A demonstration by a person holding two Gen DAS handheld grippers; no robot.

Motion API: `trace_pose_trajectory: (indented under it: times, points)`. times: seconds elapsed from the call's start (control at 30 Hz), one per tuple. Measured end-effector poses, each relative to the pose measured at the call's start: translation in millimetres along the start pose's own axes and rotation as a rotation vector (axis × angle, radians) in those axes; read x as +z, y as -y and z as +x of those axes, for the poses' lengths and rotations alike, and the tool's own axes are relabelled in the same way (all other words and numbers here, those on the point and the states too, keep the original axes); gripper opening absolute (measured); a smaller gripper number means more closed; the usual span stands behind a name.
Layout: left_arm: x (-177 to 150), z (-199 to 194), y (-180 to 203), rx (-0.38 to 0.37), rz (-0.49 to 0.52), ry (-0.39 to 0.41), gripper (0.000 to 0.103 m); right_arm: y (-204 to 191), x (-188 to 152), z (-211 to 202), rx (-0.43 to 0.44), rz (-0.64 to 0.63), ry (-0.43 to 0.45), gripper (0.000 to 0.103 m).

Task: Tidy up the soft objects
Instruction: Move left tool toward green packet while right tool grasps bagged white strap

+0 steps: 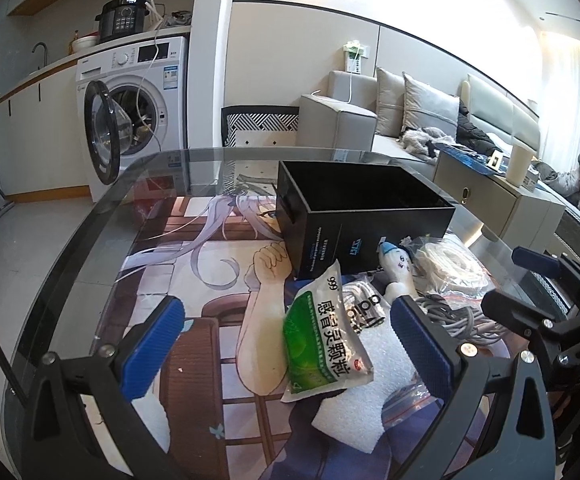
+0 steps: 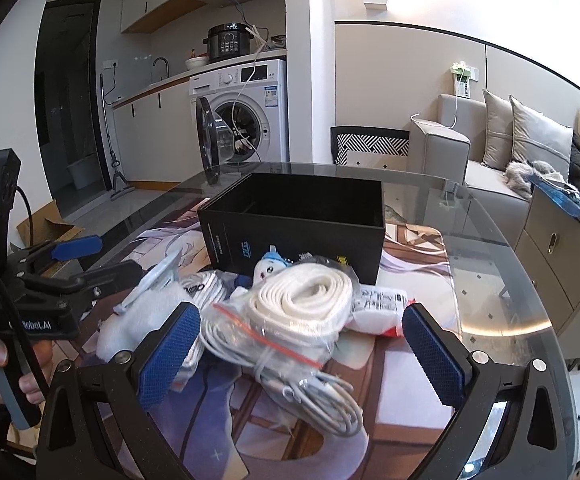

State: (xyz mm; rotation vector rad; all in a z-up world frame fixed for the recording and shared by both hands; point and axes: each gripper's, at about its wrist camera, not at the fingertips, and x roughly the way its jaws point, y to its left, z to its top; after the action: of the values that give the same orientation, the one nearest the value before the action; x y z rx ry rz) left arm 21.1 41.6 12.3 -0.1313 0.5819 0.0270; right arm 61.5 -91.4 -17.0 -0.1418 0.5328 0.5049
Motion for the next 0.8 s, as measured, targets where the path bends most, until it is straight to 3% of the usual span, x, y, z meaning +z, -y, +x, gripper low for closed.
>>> trace_pose_trajectory:
  times: [0.37,0.67,0.73,0.8]
  points:
    - [7,17,-6,0.037,-0.093,-0.03,0.103,-2,13,29,-0.057,0.023,-0.09,0.103]
    - [0,32,-12,-0.007,-0.13,-0.109,0.103,14,12,56,-0.052,0.128,-0.19,0.102]
    - [-2,34,-14,-0.022,-0.145,-0.126,0.102,16,10,57,-0.036,0.14,-0.196,0.098]
    - [-3,36,-15,-0.03,-0.153,-0.133,0.101,18,8,58,-0.019,0.149,-0.204,0.086]
